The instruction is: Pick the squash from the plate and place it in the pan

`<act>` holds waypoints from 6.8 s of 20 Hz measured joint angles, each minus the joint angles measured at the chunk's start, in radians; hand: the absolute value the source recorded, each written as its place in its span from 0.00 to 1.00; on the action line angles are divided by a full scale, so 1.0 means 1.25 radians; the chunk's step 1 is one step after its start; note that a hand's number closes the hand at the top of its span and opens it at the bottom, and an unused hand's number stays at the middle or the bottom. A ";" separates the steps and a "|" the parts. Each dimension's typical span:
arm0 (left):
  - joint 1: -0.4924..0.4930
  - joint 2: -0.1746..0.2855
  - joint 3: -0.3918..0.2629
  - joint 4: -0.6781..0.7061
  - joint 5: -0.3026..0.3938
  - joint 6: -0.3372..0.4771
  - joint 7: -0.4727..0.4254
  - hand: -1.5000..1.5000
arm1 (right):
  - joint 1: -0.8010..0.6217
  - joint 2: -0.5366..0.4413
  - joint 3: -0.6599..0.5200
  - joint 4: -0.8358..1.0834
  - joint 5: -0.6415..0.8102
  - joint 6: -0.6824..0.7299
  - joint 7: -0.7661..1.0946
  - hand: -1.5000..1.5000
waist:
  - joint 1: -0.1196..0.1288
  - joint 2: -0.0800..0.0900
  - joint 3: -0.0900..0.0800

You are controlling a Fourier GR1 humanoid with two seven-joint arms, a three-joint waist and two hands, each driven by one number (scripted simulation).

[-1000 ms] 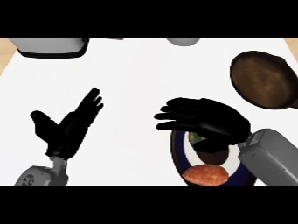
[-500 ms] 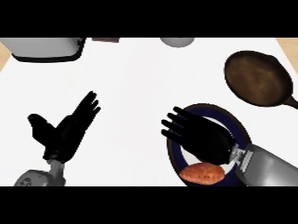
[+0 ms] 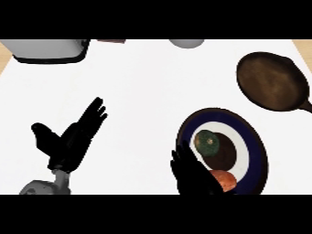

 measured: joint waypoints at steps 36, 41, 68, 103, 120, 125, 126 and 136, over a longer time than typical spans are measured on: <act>-0.007 -0.061 0.078 -0.001 -0.063 -0.080 0.036 0.50 | 0.030 0.059 -0.167 0.250 0.332 -0.288 -0.165 1.00 | 0.014 0.002 -0.002; -0.009 -0.062 0.090 0.006 -0.065 -0.085 0.028 0.50 | 0.047 0.127 -0.255 0.283 0.299 -0.295 -0.136 1.00 | 0.007 0.004 -0.001; 0.022 -0.072 0.082 -0.025 -0.078 -0.091 0.038 0.50 | 0.193 0.367 -0.730 0.002 -0.239 -0.716 0.201 1.00 | 0.008 0.006 0.002; -0.030 -0.107 0.076 0.009 -0.103 -0.126 0.028 0.50 | -0.253 -0.026 -1.282 1.117 -0.533 -1.130 -0.408 0.00 | 0.070 0.034 0.006; -0.034 -0.115 0.078 0.015 -0.103 -0.125 0.032 0.50 | -0.280 -0.044 -1.473 1.172 -0.745 -0.901 -0.602 0.00 | 0.062 0.033 0.010; -0.035 -0.105 0.092 0.020 -0.100 -0.126 0.034 0.50 | -0.244 -0.094 -1.527 1.201 -0.812 -0.740 -0.649 0.00 | 0.052 0.031 0.009; -0.029 -0.105 0.093 0.020 -0.100 -0.127 0.030 0.50 | -0.229 -0.104 -1.533 1.207 -0.820 -0.702 -0.663 0.00 | 0.050 0.030 0.008; -0.016 -0.108 0.094 -0.003 -0.103 -0.118 0.040 0.50 | -0.117 -0.183 -1.549 1.238 -0.855 -0.425 -0.786 0.00 | 0.043 0.023 0.008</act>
